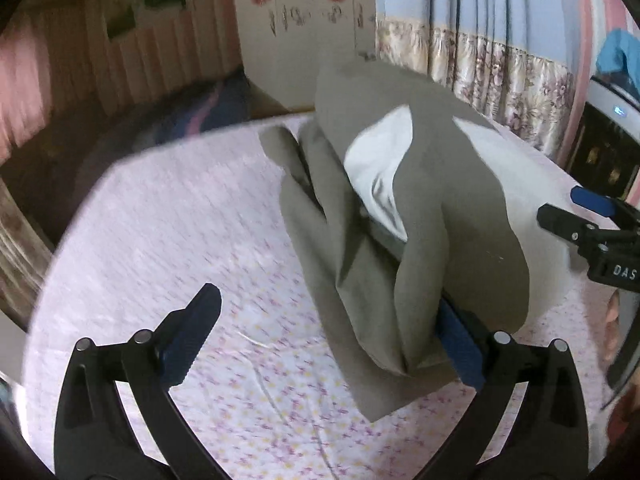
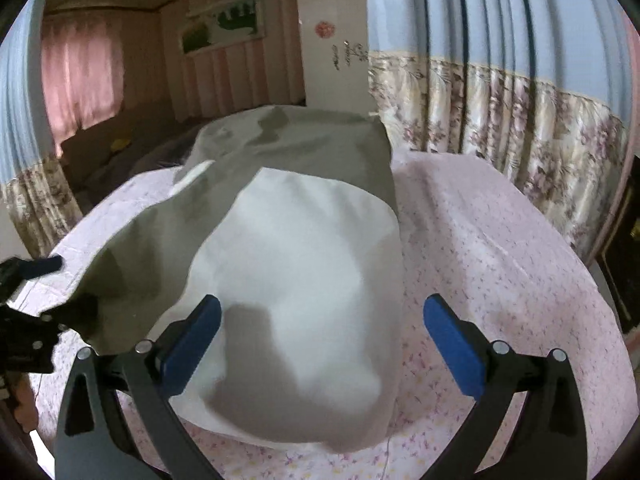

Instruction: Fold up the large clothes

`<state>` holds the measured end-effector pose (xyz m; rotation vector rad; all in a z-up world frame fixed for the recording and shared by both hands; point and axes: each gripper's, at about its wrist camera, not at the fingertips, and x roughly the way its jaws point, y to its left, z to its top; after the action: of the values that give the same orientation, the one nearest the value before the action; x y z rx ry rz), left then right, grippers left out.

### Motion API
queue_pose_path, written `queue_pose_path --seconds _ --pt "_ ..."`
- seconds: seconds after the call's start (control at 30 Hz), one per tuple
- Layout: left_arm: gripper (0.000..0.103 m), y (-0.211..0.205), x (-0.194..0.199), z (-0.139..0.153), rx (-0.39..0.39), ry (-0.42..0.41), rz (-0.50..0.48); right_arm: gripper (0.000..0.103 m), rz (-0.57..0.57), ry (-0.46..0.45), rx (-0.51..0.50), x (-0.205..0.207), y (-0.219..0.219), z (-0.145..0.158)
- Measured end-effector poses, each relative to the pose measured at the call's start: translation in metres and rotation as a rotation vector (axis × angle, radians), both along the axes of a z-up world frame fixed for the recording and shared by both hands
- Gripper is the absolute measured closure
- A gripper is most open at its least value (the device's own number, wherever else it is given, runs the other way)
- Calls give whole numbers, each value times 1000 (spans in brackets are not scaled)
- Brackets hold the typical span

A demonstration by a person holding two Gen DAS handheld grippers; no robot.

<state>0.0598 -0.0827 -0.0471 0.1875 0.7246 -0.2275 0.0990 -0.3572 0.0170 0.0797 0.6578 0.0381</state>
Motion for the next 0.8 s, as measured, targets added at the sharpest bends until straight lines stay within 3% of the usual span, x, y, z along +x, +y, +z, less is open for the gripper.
queue_pose_path --seconds 0.13,0.23,0.37,0.47,0.57,0.8 --pt "3 0 -15 16 32 -58 39 1 -49 -1 -54 -9 8 8" --pt "3 12 -25 33 -4 -85 89 1 -81 -20 -81 -20 14 20" --pt "3 33 -40 57 -60 -134 159 1 -88 -25 -40 -32 15 34" --pt "3 40 -46 64 -57 -126 188 1 -97 -9 7 -41 15 40" --pt "3 42 -53 68 -7 -123 242 1 -110 9 23 -51 20 48" --pt "3 52 -68 79 -11 -103 271 1 -152 -80 -76 -85 39 82"
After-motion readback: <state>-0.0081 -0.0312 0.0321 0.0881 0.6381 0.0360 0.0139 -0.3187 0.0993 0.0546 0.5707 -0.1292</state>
